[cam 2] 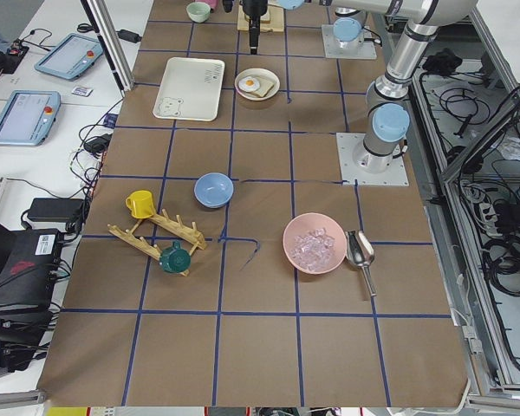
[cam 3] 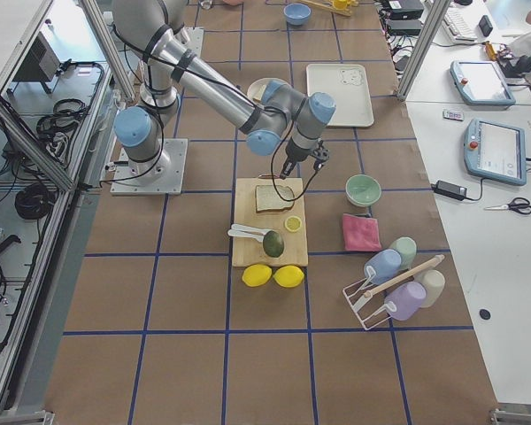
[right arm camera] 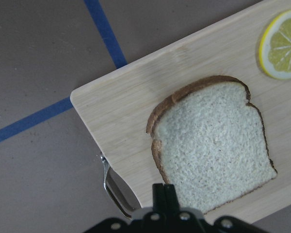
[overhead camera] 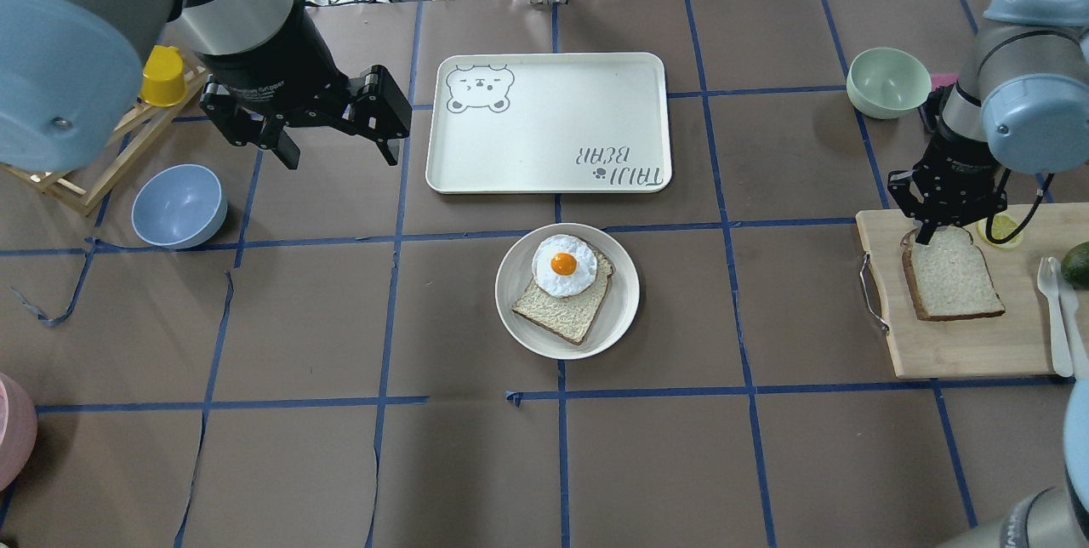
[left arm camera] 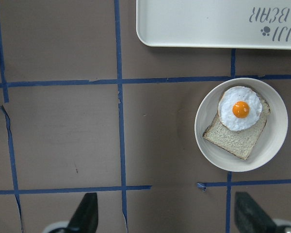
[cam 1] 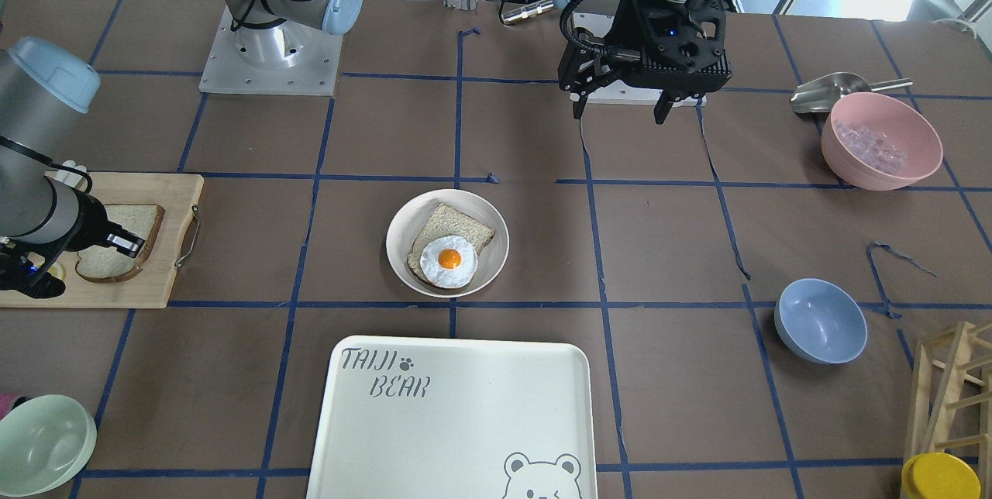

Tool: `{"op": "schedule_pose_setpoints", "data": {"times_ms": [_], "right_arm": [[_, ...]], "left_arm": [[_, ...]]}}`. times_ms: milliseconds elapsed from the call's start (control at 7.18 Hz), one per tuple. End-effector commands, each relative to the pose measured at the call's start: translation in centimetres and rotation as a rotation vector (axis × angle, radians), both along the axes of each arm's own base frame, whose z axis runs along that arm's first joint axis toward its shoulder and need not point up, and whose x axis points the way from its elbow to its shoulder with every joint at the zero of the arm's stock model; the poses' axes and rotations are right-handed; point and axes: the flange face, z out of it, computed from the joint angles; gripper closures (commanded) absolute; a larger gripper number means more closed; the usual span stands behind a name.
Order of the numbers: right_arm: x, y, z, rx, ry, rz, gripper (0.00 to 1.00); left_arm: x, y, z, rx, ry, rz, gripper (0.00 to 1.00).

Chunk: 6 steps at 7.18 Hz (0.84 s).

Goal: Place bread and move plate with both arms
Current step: 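Lower the right gripper onto the bread slice and close on its crust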

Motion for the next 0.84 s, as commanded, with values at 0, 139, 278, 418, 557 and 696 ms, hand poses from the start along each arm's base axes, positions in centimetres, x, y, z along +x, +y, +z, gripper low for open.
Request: {"op": "schedule_pose_setpoints", "data": {"times_ms": [0, 139, 278, 418, 557, 696], "right_arm": [[-0.1, -0.2, -0.9, 0.018, -0.012, 0.034, 1.00], [-0.1, 0.2, -1.6, 0.033, -0.011, 0.033, 0.63], [0.0, 0.4, -2.1, 0.037, -0.010, 0.035, 0.38], [-0.1, 0.3, -2.5, 0.044, -0.012, 0.034, 0.37], [-0.1, 0.1, -3.4, 0.055, -0.017, 0.035, 0.37], [-0.3, -0.2, -3.8, 0.042, -0.010, 0.036, 0.37]], "left_arm": [[0.0, 0.0, -0.1, 0.001, 0.001, 0.000, 0.00], [0.0, 0.0, -0.1, 0.002, 0.001, 0.000, 0.00], [0.0, 0.0, -0.1, 0.001, 0.000, 0.000, 0.00], [0.0, 0.0, -0.1, 0.001, 0.000, 0.000, 0.00], [0.0, 0.0, -0.1, 0.001, 0.000, 0.000, 0.00], [0.0, 0.0, 0.0, 0.000, 0.002, 0.000, 0.00]]}}
